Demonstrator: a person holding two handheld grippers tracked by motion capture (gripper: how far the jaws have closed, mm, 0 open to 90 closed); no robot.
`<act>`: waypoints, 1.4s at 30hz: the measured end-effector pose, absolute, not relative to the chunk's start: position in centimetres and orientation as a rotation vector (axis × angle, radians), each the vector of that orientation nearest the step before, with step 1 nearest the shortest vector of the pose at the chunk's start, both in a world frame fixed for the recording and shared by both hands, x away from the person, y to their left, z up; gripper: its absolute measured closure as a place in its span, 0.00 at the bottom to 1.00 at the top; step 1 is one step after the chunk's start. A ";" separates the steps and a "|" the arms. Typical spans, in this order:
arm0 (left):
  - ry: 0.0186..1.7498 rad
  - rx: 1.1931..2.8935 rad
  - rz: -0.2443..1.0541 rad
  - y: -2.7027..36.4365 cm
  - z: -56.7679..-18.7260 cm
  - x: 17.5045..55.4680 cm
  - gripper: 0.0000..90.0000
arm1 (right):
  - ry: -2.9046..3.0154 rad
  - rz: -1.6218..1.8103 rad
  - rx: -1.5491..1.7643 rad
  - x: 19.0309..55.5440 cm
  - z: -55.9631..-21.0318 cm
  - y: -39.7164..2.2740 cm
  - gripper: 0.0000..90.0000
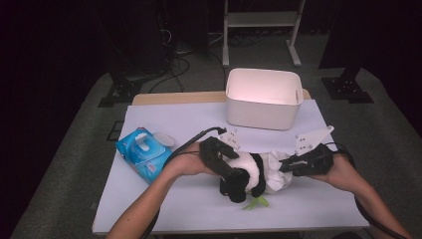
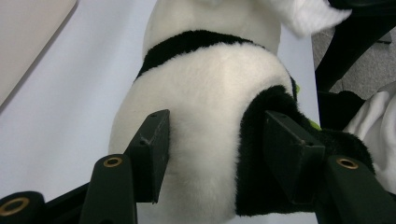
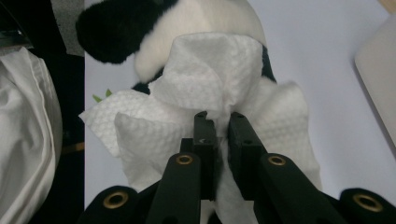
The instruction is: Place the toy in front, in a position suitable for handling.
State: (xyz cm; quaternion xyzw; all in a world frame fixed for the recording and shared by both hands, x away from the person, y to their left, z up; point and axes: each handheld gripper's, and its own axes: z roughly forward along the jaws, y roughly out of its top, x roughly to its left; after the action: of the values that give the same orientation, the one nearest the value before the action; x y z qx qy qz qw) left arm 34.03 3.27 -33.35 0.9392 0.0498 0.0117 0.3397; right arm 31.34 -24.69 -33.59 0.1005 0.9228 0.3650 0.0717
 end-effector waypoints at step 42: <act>0.075 2.416 -0.034 3.1 -33.8 32.4 0.47 | 2.828 1.060 0.302 31.0 -33.4 -25.1 0.91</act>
State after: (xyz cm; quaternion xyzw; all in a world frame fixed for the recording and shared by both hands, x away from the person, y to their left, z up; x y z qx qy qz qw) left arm 32.43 3.09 -33.83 0.9347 0.0289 -0.0130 0.3540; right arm 30.98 -25.12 -33.41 0.0994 0.9304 0.3488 0.0534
